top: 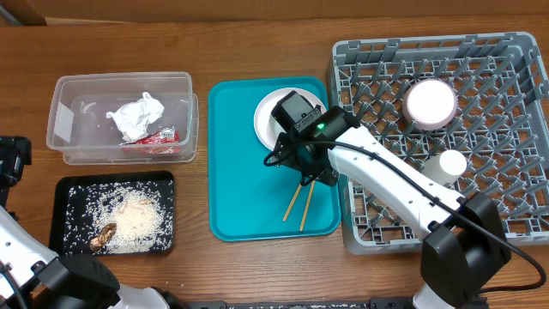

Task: Sort waste into correct bins and load items into the dishwasher
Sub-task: 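Lower the right gripper onto the wooden chopsticks on the teal tray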

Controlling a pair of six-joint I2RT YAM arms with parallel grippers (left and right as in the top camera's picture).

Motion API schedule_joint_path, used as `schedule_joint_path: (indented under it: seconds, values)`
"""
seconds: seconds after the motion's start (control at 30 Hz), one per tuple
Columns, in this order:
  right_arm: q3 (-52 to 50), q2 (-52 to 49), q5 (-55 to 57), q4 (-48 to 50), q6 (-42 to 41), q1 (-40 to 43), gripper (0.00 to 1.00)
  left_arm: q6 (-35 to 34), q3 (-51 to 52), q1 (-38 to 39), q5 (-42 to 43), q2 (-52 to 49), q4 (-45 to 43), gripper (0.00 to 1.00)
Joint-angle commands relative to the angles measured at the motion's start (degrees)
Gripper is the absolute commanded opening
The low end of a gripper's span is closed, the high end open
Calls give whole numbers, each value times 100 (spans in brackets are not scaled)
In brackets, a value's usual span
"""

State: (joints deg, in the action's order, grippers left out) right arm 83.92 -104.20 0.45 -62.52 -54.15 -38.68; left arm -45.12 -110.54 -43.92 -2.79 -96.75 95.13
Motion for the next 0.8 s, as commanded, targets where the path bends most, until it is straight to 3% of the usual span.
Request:
schedule_joint_path:
  seconds: [0.0,0.1,0.77]
  values:
    - [-179,90,52,20,-240,11,95,-118,-72,-31,-59,48,-4,100]
    - [-337,90,31,24,-450,11,100,-118,-72,-31,-61,48,-4,100]
    - [-492,90,-50,374,-461,11,97,-118,-72,-31,-59,48,-4,100]
